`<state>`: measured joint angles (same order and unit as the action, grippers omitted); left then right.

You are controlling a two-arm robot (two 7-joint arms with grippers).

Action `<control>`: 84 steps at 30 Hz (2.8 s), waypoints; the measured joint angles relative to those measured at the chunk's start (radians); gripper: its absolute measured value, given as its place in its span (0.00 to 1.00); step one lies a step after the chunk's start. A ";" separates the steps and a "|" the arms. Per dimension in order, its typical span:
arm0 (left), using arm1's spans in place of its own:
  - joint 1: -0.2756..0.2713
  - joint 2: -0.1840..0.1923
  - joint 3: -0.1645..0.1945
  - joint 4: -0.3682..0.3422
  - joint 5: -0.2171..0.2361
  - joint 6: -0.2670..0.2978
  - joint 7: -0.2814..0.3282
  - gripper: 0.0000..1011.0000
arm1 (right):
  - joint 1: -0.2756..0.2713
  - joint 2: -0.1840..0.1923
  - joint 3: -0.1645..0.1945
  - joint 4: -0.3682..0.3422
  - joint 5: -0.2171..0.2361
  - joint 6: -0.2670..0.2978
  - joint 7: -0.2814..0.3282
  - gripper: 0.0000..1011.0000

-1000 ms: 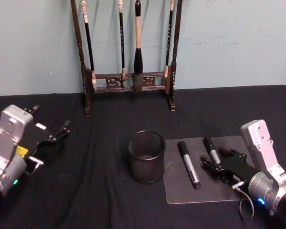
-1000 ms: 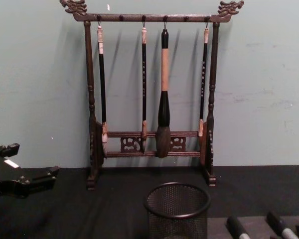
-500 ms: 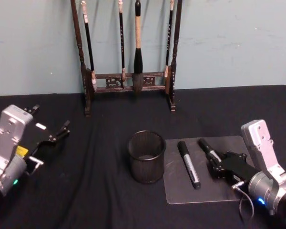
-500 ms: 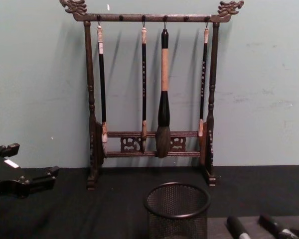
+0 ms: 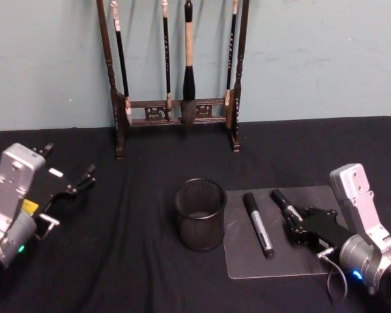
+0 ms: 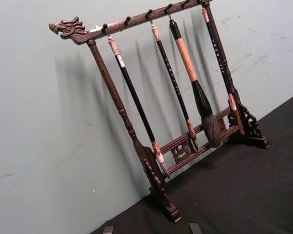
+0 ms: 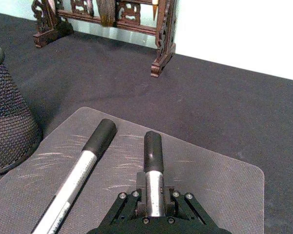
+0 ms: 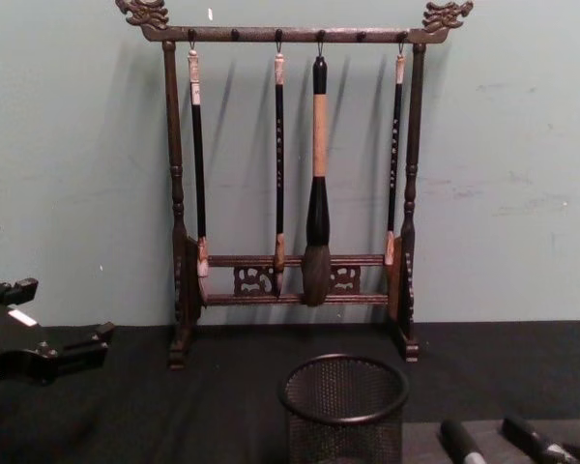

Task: Pick up the water-based marker from the table and place it into the pen holder.

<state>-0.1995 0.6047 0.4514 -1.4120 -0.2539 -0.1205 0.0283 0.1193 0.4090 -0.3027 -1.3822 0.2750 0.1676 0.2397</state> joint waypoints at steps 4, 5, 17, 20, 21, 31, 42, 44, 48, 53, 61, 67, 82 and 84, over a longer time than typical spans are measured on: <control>0.000 0.000 0.000 0.000 0.000 0.000 0.000 1.00 | -0.006 -0.008 0.016 -0.002 0.003 -0.006 0.015 0.20; 0.000 0.000 0.000 0.000 0.000 0.000 0.000 1.00 | -0.007 -0.009 0.019 -0.003 0.004 -0.009 0.019 0.20; 0.000 0.000 0.000 0.000 0.000 0.000 0.000 1.00 | -0.030 -0.027 0.058 -0.003 0.008 -0.114 0.078 0.20; 0.000 0.000 0.000 0.000 0.000 0.000 0.000 1.00 | -0.037 -0.027 0.064 -0.008 0.019 -0.143 0.102 0.20; 0.000 0.000 0.000 0.000 0.000 0.000 0.000 1.00 | -0.038 -0.027 0.066 -0.008 0.022 -0.149 0.107 0.20; 0.000 0.000 0.000 0.000 0.000 0.000 0.000 1.00 | -0.057 -0.015 0.080 -0.039 0.058 -0.209 0.154 0.20; 0.000 0.000 0.000 0.000 0.000 0.000 0.000 1.00 | -0.066 -0.002 0.079 -0.084 0.057 -0.222 0.155 0.20; 0.000 0.000 0.000 0.000 0.000 0.000 0.000 1.00 | -0.067 0.004 0.078 -0.094 0.054 -0.224 0.155 0.20; 0.000 0.000 0.000 0.000 0.000 0.000 0.000 1.00 | -0.064 0.008 0.074 -0.107 0.044 -0.228 0.155 0.20; 0.000 0.000 0.000 0.000 0.000 0.000 0.000 1.00 | -0.046 0.007 0.066 -0.120 0.031 -0.239 0.155 0.20; 0.000 0.000 0.000 0.000 0.000 0.000 0.000 1.00 | -0.005 -0.004 0.045 -0.122 0.030 -0.238 0.172 0.20; 0.000 0.000 0.000 0.000 0.000 0.000 0.000 1.00 | 0.030 -0.016 0.016 -0.106 0.025 -0.224 0.183 0.20; 0.000 0.000 0.000 0.000 0.000 0.000 0.000 1.00 | 0.097 -0.068 -0.044 -0.071 0.024 -0.205 0.187 0.20; 0.000 0.000 0.000 0.000 0.000 0.000 0.000 1.00 | 0.102 -0.073 -0.049 -0.067 0.025 -0.207 0.188 0.20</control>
<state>-0.1995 0.6047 0.4514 -1.4120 -0.2539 -0.1205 0.0283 0.2218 0.3360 -0.3518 -1.4496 0.3002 -0.0398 0.4272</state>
